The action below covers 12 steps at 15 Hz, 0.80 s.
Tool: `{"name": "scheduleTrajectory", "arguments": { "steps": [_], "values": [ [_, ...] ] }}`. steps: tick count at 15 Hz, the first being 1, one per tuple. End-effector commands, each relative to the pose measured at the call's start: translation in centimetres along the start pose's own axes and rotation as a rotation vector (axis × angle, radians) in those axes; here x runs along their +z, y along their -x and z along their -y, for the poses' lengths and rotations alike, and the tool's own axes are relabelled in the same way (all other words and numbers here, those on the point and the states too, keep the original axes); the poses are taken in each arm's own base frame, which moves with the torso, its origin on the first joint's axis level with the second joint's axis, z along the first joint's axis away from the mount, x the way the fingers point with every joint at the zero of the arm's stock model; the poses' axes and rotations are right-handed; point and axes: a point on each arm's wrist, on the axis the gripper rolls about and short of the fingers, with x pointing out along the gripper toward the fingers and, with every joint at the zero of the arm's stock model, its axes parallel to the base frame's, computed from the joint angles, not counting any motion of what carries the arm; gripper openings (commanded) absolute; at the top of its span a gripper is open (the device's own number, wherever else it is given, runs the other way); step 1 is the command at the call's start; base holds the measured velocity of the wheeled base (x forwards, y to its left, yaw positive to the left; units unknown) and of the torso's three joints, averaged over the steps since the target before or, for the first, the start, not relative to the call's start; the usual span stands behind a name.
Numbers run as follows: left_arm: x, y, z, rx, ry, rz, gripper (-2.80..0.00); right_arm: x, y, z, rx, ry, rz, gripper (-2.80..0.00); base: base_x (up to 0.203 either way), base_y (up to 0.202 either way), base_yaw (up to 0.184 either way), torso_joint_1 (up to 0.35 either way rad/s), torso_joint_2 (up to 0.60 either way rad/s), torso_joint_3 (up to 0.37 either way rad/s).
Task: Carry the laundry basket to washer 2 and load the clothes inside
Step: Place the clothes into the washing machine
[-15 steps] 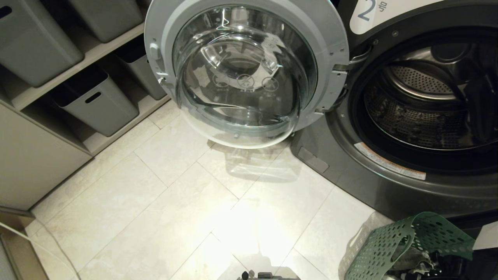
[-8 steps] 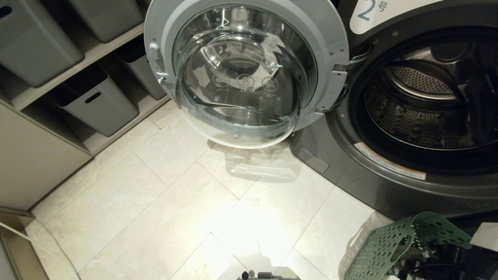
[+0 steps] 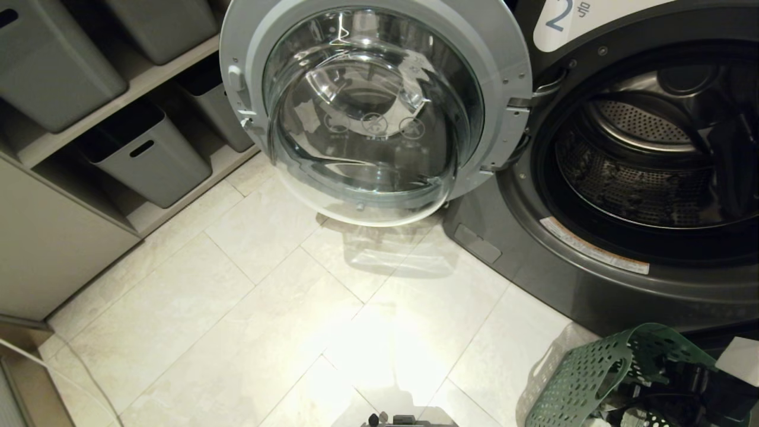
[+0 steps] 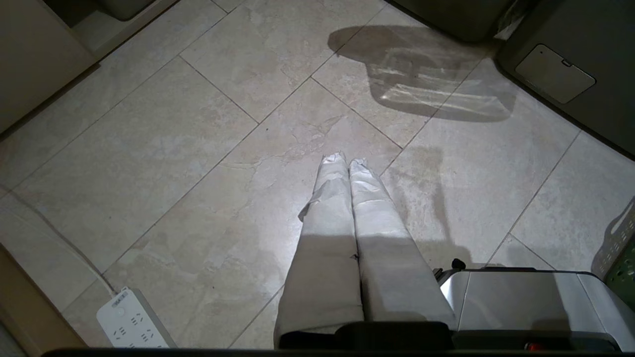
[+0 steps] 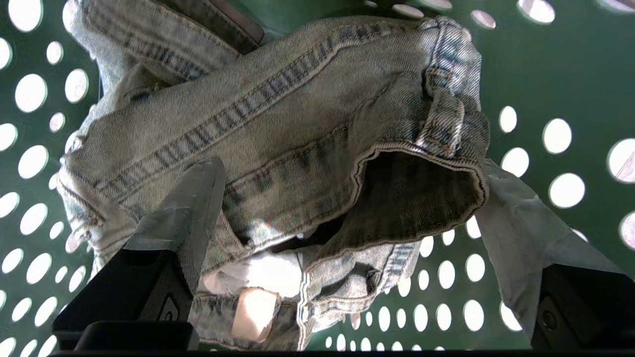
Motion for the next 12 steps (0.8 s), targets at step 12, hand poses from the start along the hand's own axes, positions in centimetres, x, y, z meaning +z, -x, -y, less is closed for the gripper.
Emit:
{"name": "scheduleTrajectory", "arguments": {
  "steps": [12],
  "values": [
    [0.0, 0.0, 0.0, 0.0, 0.001, 0.0, -2.8, 0.0, 0.2, 2.8, -0.092, -0.054, -0.023, 0.0, 0.0, 0.0, 0.0, 0.0, 0.0, 0.0]
  ]
}}
